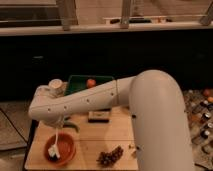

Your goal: Wipe red bowl with brush

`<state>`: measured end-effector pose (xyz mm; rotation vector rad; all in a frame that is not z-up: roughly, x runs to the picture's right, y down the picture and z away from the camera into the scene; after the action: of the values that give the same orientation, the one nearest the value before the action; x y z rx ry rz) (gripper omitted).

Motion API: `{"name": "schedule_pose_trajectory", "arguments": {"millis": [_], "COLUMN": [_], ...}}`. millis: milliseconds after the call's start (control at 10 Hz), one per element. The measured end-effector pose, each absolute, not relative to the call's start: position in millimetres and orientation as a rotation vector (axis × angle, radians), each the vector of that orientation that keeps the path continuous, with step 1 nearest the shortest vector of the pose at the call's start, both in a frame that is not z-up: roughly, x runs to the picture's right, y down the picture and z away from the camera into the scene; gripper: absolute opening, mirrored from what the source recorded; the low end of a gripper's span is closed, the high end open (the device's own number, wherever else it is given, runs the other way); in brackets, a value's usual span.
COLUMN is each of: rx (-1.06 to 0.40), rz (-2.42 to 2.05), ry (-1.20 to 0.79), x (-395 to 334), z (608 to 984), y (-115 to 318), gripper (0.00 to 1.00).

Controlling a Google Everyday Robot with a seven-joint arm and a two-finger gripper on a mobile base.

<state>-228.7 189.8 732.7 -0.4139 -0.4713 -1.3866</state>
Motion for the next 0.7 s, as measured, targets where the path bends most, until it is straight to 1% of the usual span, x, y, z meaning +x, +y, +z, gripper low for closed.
{"name": "schedule_pose_trajectory", "arguments": {"millis": [200,400,700], "rx": [-0.445,-0.464,-0.437], "rz": [-1.348,-1.324,-1.326], "ry": [-0.419,-0.367,-0.319], "x": [-190.3,-167.5,-170.6], "z": [731.4,735.3,745.3], "y": [187.6,179.5,161.2], "gripper": [0.0,0.0,0.0]}}
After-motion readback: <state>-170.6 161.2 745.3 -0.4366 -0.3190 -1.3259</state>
